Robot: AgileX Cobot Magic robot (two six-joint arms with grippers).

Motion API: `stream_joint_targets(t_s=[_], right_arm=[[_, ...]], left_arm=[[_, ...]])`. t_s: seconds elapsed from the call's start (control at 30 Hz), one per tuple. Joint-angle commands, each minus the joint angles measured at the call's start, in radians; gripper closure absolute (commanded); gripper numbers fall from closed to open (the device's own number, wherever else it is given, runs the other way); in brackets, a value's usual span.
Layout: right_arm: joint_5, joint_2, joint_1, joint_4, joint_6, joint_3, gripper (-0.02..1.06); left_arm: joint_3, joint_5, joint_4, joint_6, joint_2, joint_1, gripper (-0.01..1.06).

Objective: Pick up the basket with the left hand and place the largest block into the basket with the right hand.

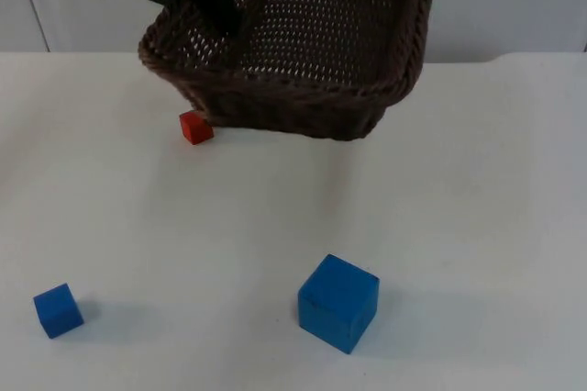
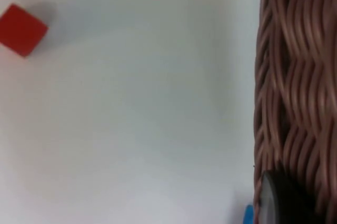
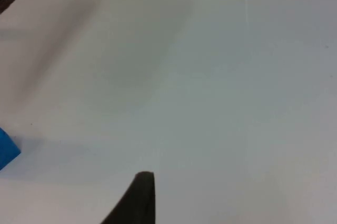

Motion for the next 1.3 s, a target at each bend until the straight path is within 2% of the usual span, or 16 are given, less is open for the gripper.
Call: stream_joint_targets(t_s=[0.0,0.07,0.1,0.2,0.23,0.37,0.43,0.53,0.57,0.73,0.87,1.27], right_arm=[[-0.008,-0.002,-0.004,-0.004,0.0,0.0,-0.01],[-0.008,-0.002,-0.004,-0.004,0.0,0.0,-0.01],[-0.008,-0.002,-0.004,-0.004,0.0,0.0,-0.01],[-0.008,-0.002,-0.004,-0.004,0.0,0.0,-0.01],[-0.008,-0.002,-0.004,-0.004,0.0,0.0,-0.01],[-0.008,-0.002,-0.004,-0.004,0.0,0.0,-0.01],[-0.008,-0.002,-0.004,-0.004,0.0,0.0,-0.01],[-0.008,-0.002,-0.004,-0.004,0.0,0.0,-0.01],[-0.008,-0.002,-0.004,-0.004,0.0,0.0,-0.01],[-0.008,-0.002,-0.004,-0.004,0.0,0.0,-0.01],[-0.008,-0.002,-0.004,-0.004,0.0,0.0,-0.01],[-0.008,-0.002,-0.004,-0.004,0.0,0.0,-0.01]], left_arm=[[0.099,-0.067,-0.039,0.04,-0.069,0.007,1.05],[0.205,-0.124,-0.047,0.052,-0.112,0.023,1.05],[0.205,-0.124,-0.047,0.052,-0.112,0.023,1.05],[0.357,-0.184,-0.087,0.093,-0.172,0.072,1.05],[0.357,-0.184,-0.087,0.093,-0.172,0.072,1.05],[0.538,-0.198,-0.155,0.204,-0.261,0.161,1.05],[0.577,-0.211,-0.15,0.211,-0.288,0.175,1.05],[0.701,-0.254,-0.153,0.221,-0.371,0.224,1.05],[0.701,-0.254,-0.153,0.221,-0.371,0.224,1.05],[0.895,-0.284,-0.174,0.28,-0.514,0.311,1.05],[0.975,-0.273,-0.167,0.309,-0.6,0.353,1.05],[1.068,-0.257,-0.117,0.319,-0.681,0.353,1.05]])
